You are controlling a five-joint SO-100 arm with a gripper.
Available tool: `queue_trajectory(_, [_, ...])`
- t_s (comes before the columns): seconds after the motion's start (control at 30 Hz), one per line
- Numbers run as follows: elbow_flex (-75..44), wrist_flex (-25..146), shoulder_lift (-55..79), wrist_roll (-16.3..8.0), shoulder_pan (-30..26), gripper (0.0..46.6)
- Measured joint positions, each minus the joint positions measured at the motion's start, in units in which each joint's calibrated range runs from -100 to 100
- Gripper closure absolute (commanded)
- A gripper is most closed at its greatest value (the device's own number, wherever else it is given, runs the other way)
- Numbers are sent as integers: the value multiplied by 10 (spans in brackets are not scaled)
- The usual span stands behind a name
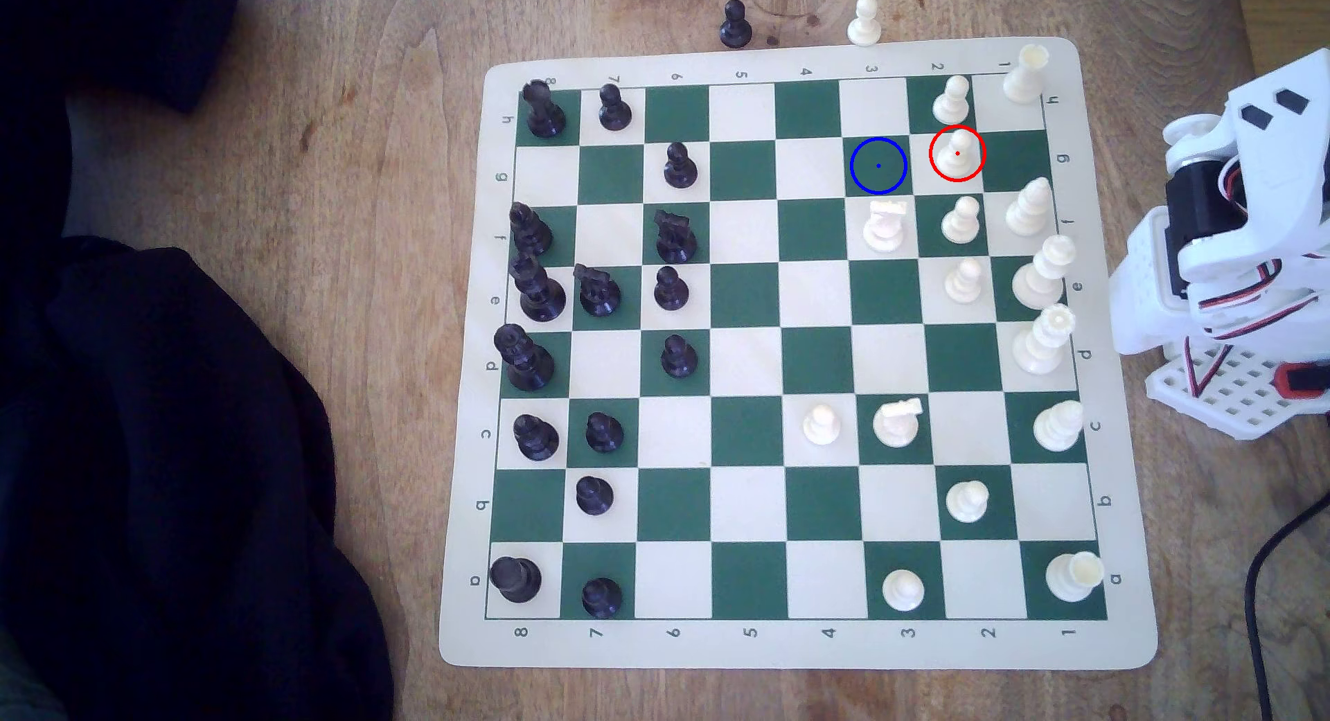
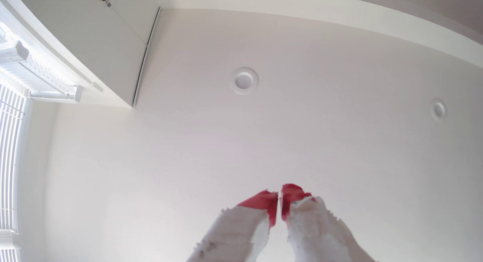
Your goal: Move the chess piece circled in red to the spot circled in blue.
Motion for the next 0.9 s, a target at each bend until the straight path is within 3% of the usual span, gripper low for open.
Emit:
queue_trajectory(0.2, [0,7,0,0,18,464])
queue_trajectory(0.47, [-27,141,0,0,73,464])
queue_trajectory(0.9, [-268,871,-1,-6,178,462])
